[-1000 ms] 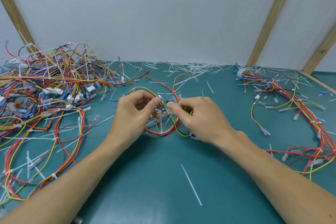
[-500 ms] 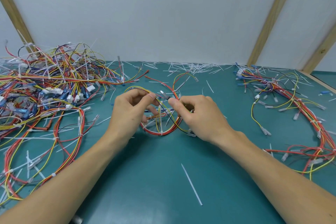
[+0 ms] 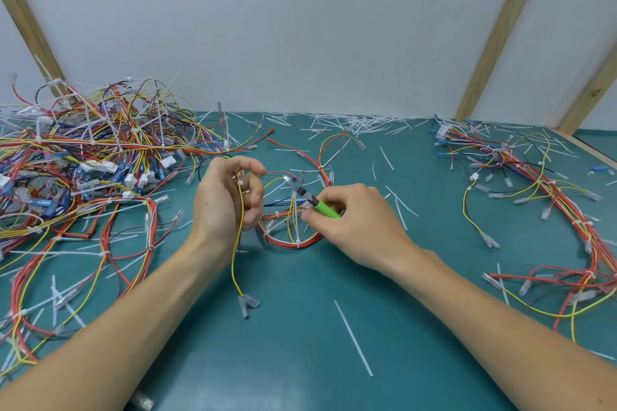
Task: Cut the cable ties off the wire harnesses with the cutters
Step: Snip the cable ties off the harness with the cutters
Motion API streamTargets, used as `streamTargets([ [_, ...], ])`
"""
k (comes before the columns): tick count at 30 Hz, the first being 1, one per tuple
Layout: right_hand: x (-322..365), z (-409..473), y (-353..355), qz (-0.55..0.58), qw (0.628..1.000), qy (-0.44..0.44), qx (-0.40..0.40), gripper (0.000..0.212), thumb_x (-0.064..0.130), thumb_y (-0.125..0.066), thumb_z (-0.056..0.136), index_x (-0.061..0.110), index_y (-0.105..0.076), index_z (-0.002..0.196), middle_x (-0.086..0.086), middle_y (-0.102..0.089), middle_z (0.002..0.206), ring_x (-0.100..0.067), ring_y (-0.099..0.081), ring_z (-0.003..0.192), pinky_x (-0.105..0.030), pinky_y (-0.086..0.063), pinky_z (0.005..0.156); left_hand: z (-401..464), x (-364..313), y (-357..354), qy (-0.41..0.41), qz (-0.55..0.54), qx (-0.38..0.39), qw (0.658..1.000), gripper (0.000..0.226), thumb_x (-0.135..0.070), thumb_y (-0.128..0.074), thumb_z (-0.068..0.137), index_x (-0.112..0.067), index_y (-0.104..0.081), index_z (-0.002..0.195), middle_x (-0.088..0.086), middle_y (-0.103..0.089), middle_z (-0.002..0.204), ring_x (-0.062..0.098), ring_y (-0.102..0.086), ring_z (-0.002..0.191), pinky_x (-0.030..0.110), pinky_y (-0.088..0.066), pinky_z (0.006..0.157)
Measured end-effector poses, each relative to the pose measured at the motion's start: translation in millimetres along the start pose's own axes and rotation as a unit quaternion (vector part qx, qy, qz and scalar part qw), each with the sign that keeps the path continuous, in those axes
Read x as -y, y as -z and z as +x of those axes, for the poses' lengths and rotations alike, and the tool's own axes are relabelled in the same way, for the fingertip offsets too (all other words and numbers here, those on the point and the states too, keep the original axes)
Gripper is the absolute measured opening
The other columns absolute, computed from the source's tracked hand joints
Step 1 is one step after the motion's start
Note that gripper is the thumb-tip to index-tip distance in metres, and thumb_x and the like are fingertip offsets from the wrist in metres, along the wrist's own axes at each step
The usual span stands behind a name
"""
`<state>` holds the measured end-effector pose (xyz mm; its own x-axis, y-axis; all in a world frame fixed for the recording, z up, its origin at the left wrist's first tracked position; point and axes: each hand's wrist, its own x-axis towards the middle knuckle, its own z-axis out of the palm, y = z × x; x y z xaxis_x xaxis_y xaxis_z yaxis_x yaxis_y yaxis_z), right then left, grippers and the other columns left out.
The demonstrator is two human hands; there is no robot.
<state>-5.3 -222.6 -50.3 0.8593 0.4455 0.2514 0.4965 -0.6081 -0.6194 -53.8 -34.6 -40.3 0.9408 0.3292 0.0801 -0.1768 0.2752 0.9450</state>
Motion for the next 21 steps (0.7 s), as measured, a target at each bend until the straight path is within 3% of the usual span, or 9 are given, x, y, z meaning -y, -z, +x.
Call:
streamTargets([
  [5, 7.4, -3.9, -3.9, -0.045, 0.998, 0.016, 0.03, 0.028, 0.055, -0.069, 0.082, 0.058, -0.056, 0.058, 0.02, -0.052, 0.056, -0.011, -0.044, 0.061, -0.032, -0.035, 0.058, 1.0, 1.2, 0.6, -0.009, 0.003, 0.005, 1.0, 0.046, -0.025, -0.02, 0.098, -0.009, -0.061, 0.086, 0.005, -0.051, 0.055, 0.019, -0.04, 0.039, 0.019, -0.027, 0.039],
  [8, 5.2, -3.6, -3.6, -0.024, 0.999, 0.002, 0.035, 0.026, 0.052, -0.073, 0.081, 0.045, -0.061, 0.058, 0.008, -0.051, 0.053, -0.016, -0.044, 0.064, -0.032, -0.038, 0.06, 1.0, 1.4, 0.6, -0.019, -0.003, -0.017, 1.0, 0.045, -0.025, -0.019, 0.098, -0.011, -0.055, 0.077, 0.002, -0.043, 0.052, 0.017, -0.037, 0.039, 0.019, -0.025, 0.039],
  [11, 6.2, -5.9, -7.5, -0.046, 0.999, -0.004, 0.029, 0.025, 0.052, -0.072, 0.08, 0.037, -0.061, 0.062, 0.008, -0.051, 0.053, -0.014, -0.049, 0.062, -0.03, -0.039, 0.058, 1.1, -1.7, 2.5, -0.046, -0.03, -0.069, 0.996, 0.042, -0.024, -0.02, 0.096, -0.013, -0.049, 0.069, -0.001, -0.031, 0.048, 0.015, -0.024, 0.038, 0.019, -0.017, 0.042],
  [16, 10.4, -8.3, -14.1, -0.086, 0.996, 0.004, 0.016, 0.024, 0.05, -0.07, 0.081, 0.033, -0.061, 0.067, 0.005, -0.051, 0.055, -0.021, -0.052, 0.069, -0.032, -0.039, 0.059, 2.5, -9.3, 9.4, -0.073, -0.068, -0.106, 0.989, 0.042, -0.023, -0.023, 0.096, -0.012, -0.045, 0.062, -0.004, -0.021, 0.041, 0.013, -0.017, 0.033, 0.02, -0.012, 0.043],
  [21, 5.0, -4.1, -7.5, -0.032, 0.999, -0.005, -0.019, 0.023, 0.039, -0.068, 0.082, 0.04, -0.057, 0.062, 0.012, -0.051, 0.055, -0.016, -0.044, 0.057, -0.033, -0.035, 0.054, 6.1, -5.9, 9.8, -0.041, -0.001, -0.123, 0.992, 0.035, -0.021, -0.038, 0.093, -0.015, -0.046, 0.06, -0.004, -0.017, 0.042, 0.014, -0.02, 0.031, 0.02, -0.014, 0.042],
])
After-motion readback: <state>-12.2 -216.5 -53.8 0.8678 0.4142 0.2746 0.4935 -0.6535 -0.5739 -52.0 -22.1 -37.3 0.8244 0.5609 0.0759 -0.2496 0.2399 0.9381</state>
